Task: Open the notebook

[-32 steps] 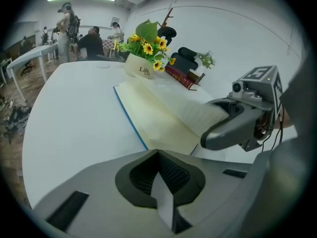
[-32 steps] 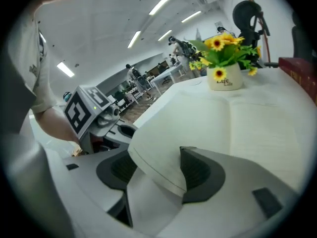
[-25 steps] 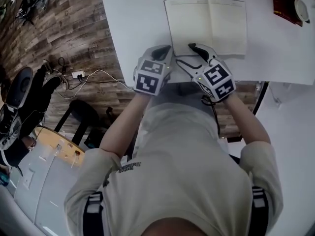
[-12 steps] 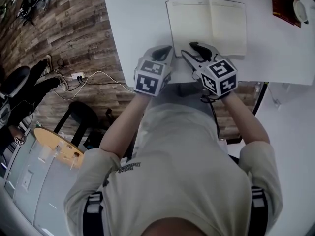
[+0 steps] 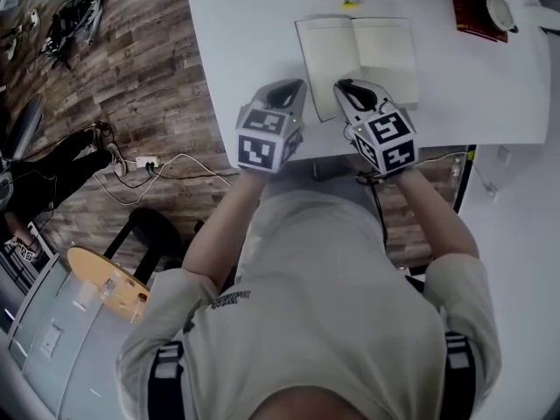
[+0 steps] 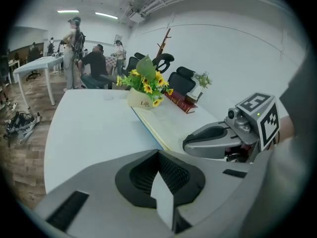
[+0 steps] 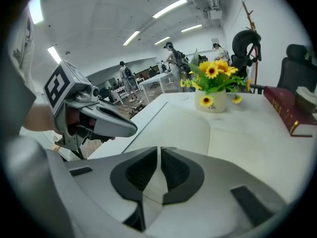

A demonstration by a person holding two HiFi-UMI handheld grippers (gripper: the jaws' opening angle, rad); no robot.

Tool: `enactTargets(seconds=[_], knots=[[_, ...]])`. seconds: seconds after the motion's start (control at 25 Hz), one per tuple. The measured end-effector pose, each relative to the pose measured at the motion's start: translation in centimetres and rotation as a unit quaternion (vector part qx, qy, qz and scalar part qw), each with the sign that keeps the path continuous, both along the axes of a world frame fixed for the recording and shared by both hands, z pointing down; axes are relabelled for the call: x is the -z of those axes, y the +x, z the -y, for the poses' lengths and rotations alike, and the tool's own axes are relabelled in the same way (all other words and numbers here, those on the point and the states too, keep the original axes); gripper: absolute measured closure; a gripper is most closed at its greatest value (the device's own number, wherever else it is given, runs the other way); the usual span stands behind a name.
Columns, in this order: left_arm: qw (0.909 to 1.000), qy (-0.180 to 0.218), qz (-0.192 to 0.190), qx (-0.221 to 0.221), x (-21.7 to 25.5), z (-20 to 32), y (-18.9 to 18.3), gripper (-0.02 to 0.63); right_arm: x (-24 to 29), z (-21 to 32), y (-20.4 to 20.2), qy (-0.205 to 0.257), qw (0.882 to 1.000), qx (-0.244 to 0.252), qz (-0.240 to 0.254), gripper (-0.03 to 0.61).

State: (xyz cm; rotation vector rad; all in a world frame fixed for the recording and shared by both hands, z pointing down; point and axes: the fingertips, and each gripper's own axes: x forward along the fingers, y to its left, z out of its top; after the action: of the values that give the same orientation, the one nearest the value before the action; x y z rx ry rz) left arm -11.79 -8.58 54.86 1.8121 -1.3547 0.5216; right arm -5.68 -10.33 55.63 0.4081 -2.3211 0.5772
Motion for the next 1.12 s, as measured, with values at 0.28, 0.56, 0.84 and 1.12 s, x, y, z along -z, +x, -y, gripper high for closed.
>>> enactTargets(seconds=[0.28,0.56,0.84,1.12], knots=[[0.9977,0.067,0.009,-0.005,6.0,2.8,-0.6,0.601,4.8,2.6,1.2,0.045,0.998,-0.041,0.021,0.572],[0.9874,0.145,0.057,-0.027,11.7,4.2,0.4,0.601,10.3,4.1,3.4,0.102,0.99,-0.083,0.044,0.572],[0.9701,0.217,0.087,-0.065,17.2,4.2,2.6,0.601,16.9,4.4,5.2,0.153,0.979,-0.113,0.075,0.572],[0.9511,0.29,0.084,-0.065,23.0,3.2,4.3,0.601,22.7,3.6,7.1,0.216,0.961,-0.137,0.107,0.574]])
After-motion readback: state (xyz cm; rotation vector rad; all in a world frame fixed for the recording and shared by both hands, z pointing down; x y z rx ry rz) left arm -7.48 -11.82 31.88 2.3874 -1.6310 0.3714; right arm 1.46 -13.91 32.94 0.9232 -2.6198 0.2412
